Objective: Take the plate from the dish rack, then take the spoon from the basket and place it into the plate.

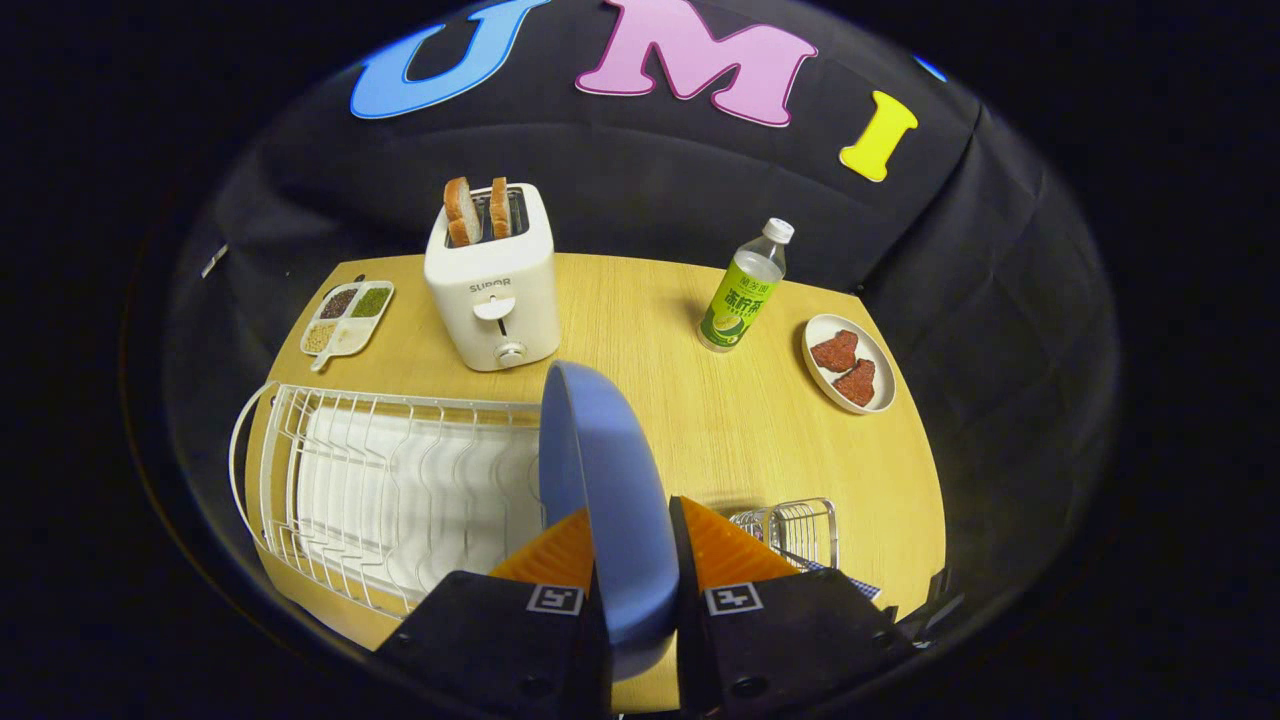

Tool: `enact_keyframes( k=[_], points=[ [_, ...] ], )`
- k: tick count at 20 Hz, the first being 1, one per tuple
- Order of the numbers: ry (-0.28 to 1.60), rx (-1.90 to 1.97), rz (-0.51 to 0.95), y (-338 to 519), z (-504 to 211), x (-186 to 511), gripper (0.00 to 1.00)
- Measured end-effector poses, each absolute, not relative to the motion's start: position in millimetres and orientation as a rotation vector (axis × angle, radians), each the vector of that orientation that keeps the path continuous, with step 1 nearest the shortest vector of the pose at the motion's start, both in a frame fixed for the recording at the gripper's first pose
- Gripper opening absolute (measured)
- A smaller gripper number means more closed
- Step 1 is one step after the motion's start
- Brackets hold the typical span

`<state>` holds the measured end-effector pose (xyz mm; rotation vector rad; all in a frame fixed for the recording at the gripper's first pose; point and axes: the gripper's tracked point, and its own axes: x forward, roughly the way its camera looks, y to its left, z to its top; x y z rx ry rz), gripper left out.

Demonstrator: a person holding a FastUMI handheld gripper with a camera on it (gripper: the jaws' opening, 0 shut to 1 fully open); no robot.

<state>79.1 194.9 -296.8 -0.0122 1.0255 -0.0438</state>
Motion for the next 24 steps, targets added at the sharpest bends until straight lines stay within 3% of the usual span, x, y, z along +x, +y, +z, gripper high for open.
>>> enact_keyframes(
  k=[5,11,24],
  points=[
    [0.968,-0.132,-0.044,201.4,-278.4,91.1,0.29],
    [0.895,0.074,0.036,200.8,-240.8,82.6,0.29],
    [0.864,0.315,0.27,126.5,-204.3,-32.2,0.29]
  ],
)
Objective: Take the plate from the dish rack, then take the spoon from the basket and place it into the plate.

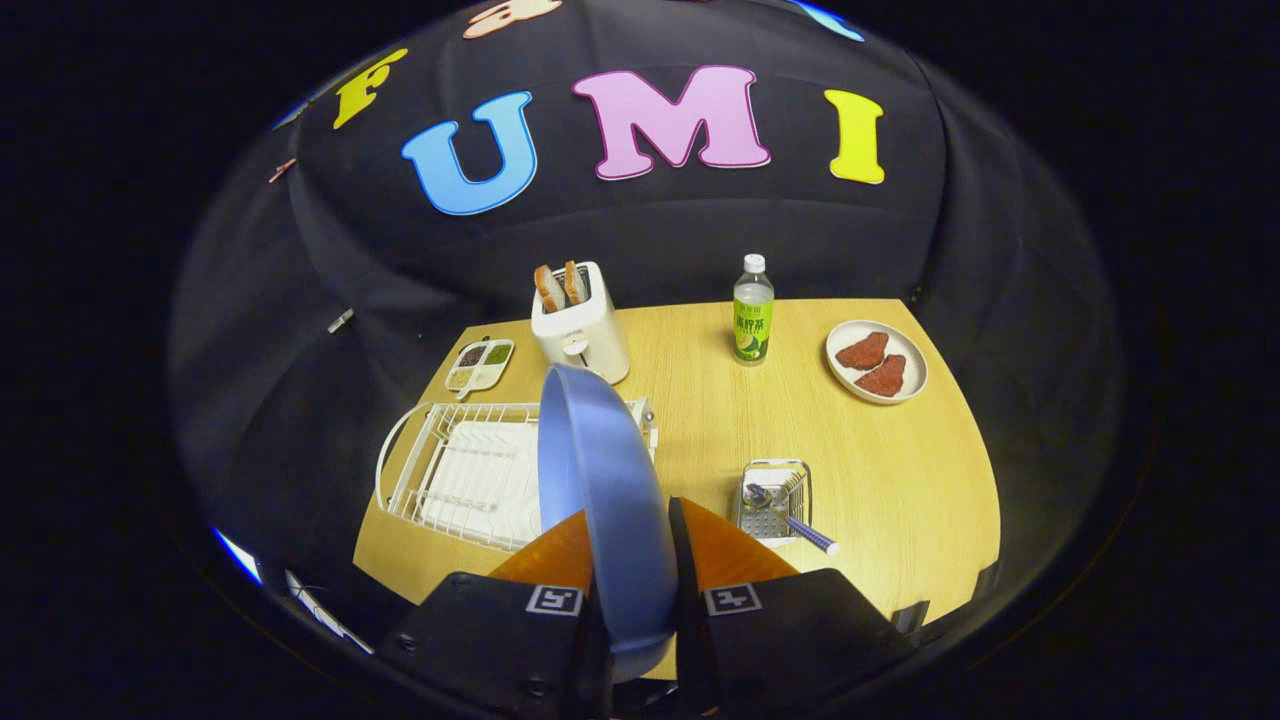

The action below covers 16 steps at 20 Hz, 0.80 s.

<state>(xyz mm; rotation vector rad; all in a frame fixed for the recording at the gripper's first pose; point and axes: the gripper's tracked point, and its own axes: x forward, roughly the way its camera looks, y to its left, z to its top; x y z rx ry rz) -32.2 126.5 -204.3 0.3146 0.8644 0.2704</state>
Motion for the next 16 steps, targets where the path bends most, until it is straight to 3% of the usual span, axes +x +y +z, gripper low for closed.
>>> enact_keyframes(
  k=[9,16],
  points=[
    [1.057,0.477,0.307,107.7,-295.5,-147.4,0.29],
    [1.088,0.72,0.278,103.5,-368.9,-155.6,0.3]
  ],
)
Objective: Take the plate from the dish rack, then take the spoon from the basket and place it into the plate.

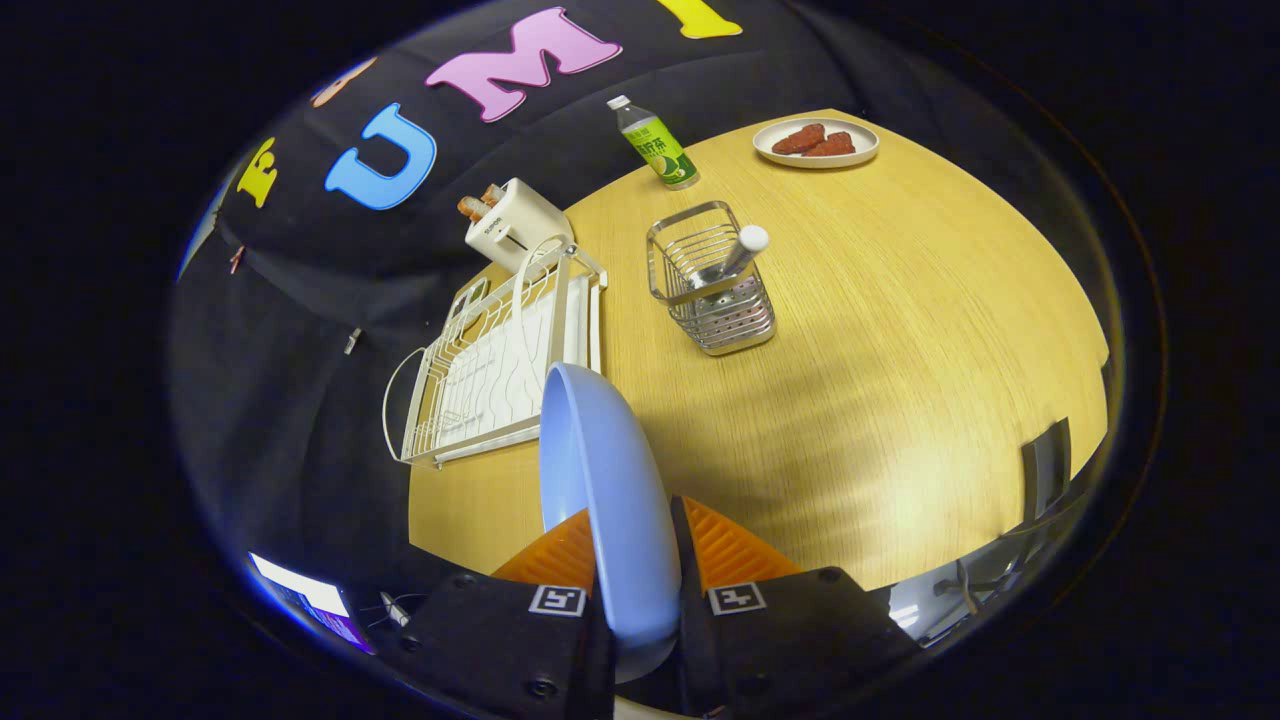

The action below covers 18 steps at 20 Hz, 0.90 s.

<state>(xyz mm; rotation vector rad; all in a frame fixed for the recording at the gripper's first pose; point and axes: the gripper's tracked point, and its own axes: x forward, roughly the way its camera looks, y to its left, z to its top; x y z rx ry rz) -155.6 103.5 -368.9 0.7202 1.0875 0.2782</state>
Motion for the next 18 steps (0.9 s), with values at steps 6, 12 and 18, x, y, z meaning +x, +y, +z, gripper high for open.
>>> enact_keyframes(
  k=[6,12,18],
  points=[
    [1.12,0.683,0.301,95.6,-405.4,-157.2,0.3],
    [1.137,0.629,0.231,80.0,-423.9,-148.2,0.38],
    [1.203,0.56,0.142,63.7,-441.3,-151.4,0.59]
  ],
)
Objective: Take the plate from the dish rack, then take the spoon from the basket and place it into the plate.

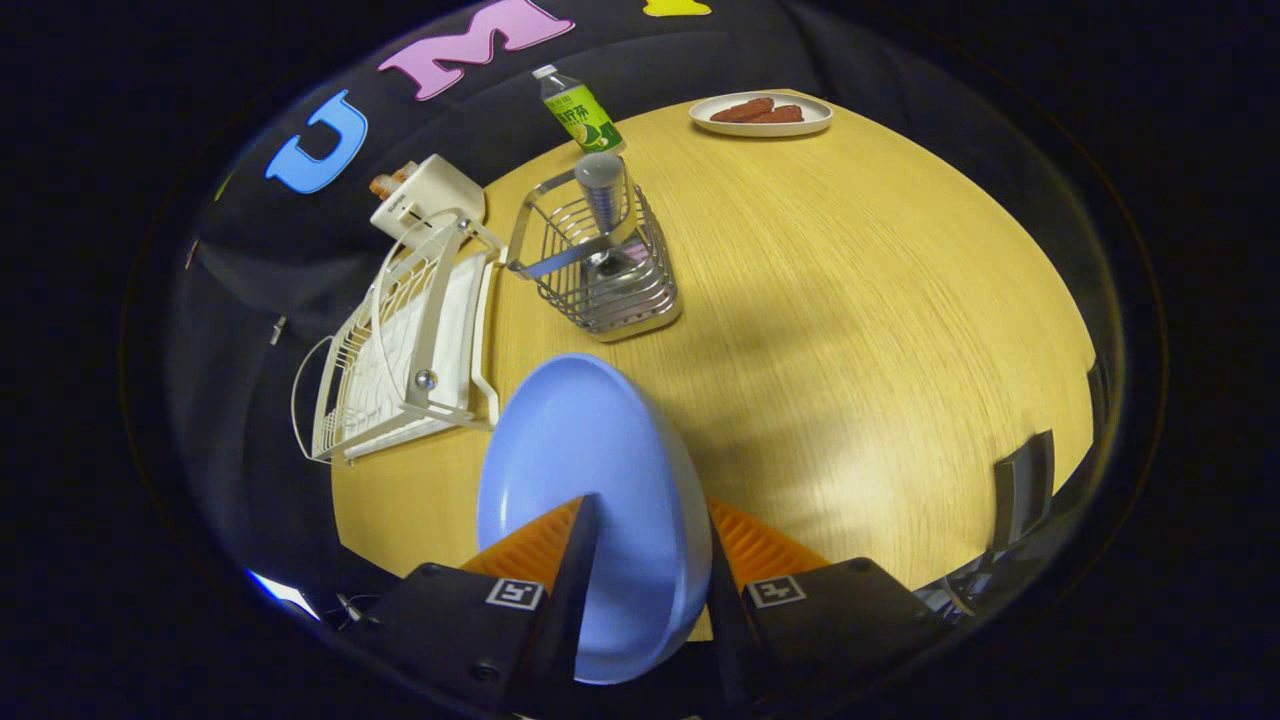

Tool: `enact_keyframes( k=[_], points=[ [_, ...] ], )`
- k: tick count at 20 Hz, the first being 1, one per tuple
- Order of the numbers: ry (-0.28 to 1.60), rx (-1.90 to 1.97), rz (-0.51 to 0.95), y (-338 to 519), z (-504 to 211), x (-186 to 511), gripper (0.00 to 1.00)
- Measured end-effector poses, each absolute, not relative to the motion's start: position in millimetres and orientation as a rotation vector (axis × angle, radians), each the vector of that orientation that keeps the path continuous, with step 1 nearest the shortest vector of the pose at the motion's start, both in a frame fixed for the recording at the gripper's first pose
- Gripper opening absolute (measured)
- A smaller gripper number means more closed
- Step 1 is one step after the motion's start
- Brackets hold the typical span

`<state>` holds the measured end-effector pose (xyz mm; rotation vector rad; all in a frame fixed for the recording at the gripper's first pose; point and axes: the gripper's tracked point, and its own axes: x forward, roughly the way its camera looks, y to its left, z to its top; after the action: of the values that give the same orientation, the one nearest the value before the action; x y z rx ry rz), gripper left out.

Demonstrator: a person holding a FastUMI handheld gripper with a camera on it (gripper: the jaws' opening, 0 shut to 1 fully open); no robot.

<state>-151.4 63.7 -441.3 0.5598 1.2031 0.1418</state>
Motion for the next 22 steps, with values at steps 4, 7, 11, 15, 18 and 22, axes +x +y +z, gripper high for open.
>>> enact_keyframes(
  k=[4,7,11,15,18,22],
  points=[
    [1.197,0.496,0.1,46.0,-445.2,-150.5,0.68],
    [1.163,0.504,0.101,42.3,-437.3,-145.7,0.68],
    [1.105,0.428,0.159,42.2,-416.5,-142.4,0.79],
    [0.992,0.344,0.264,51.7,-375.5,-136.0,0.98],
    [0.875,0.275,0.351,61.5,-334.1,-125.7,0.99],
    [0.701,0.171,0.45,73.6,-276.1,-98.0,0.99]
  ],
)
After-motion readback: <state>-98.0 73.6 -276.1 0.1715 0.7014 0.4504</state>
